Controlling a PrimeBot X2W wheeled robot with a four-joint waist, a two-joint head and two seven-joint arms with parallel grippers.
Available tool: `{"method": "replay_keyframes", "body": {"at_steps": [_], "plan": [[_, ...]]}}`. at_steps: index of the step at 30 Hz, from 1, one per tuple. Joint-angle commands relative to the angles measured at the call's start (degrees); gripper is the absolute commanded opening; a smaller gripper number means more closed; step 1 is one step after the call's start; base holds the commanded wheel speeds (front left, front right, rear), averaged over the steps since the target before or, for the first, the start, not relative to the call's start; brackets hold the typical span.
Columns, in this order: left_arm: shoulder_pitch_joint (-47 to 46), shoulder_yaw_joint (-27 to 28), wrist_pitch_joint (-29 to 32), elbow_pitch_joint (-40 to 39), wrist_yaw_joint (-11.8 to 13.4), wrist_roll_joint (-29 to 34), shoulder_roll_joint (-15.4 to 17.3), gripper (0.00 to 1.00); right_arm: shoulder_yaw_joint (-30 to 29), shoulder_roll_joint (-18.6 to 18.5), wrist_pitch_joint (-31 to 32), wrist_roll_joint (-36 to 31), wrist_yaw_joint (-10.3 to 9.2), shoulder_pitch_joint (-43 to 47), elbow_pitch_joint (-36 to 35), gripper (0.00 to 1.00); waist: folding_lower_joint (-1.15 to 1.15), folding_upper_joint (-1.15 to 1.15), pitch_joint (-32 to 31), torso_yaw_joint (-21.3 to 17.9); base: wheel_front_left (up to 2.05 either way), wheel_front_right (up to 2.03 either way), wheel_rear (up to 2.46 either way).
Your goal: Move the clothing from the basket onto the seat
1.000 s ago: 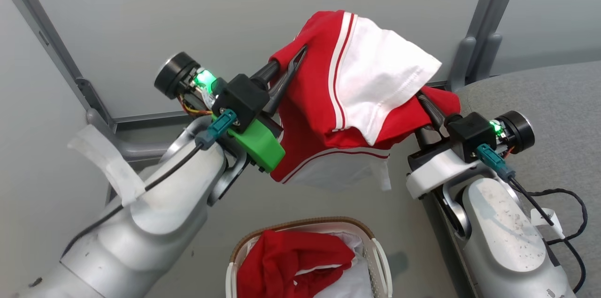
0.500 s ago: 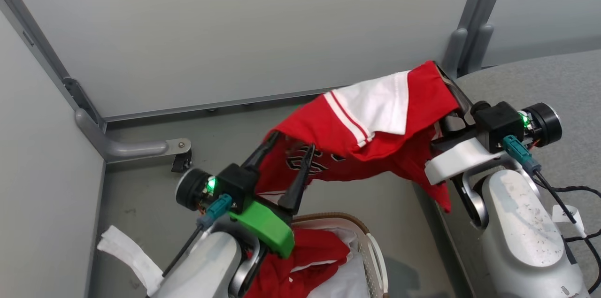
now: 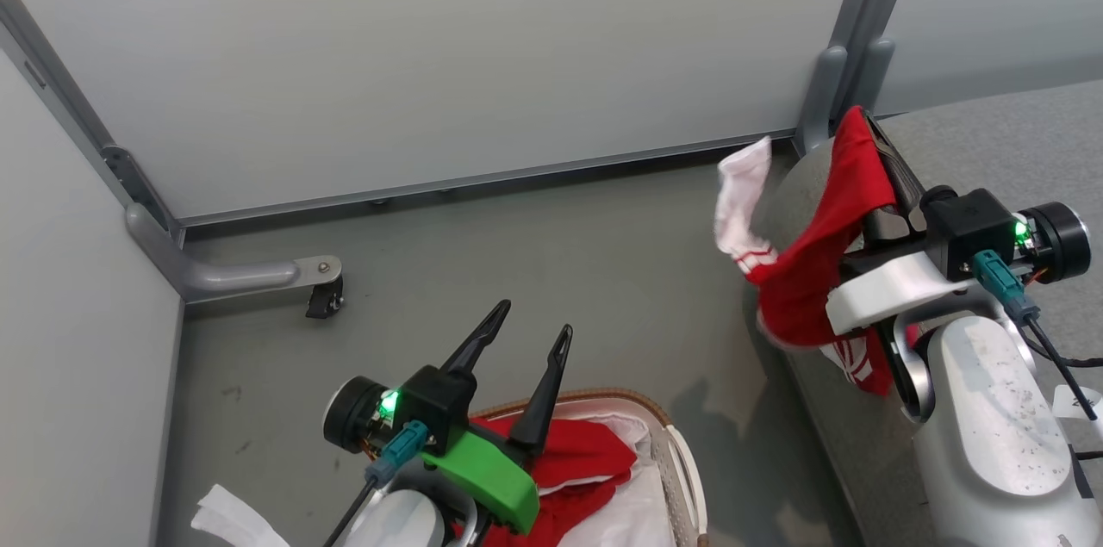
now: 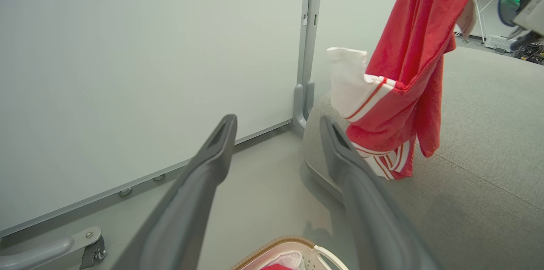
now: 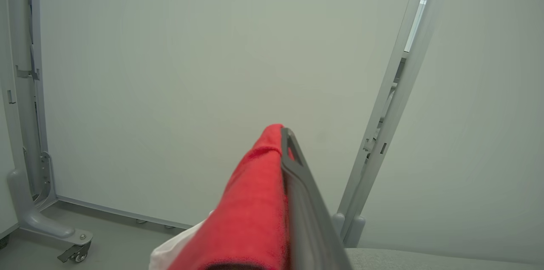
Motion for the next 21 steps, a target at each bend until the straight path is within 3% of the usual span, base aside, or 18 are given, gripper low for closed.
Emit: {"method": "replay_keyframes", "body": {"at_steps": [1, 9, 21], "plan": [[1.34, 0.69, -0.03, -0.35, -0.28, 0.53, -0.17, 1.00, -0.27, -0.19, -0.14, -0.21, -0.04, 0.87, -0.28, 0.00, 0.00, 0.00, -0.04, -0.24, 0.00, 0.00, 0.00], [3.14, 2.50, -0.01, -1.19, -1.06, 2.43, -1.21, 1.00, -0.40, -0.23, -0.14, 0.24, -0.04, 0.51, 0.18, 0.00, 0.00, 0.00, -0.23, -3.51, 0.00, 0.00, 0.00], [3.82, 3.39, 0.00, -2.73, -1.54, 3.62, -1.79, 1.00, -0.51, -0.19, -0.14, -1.92, -0.06, -1.53, -0.74, 0.00, 0.00, 0.00, 1.62, -14.91, 0.00, 0.00, 0.00]]}}
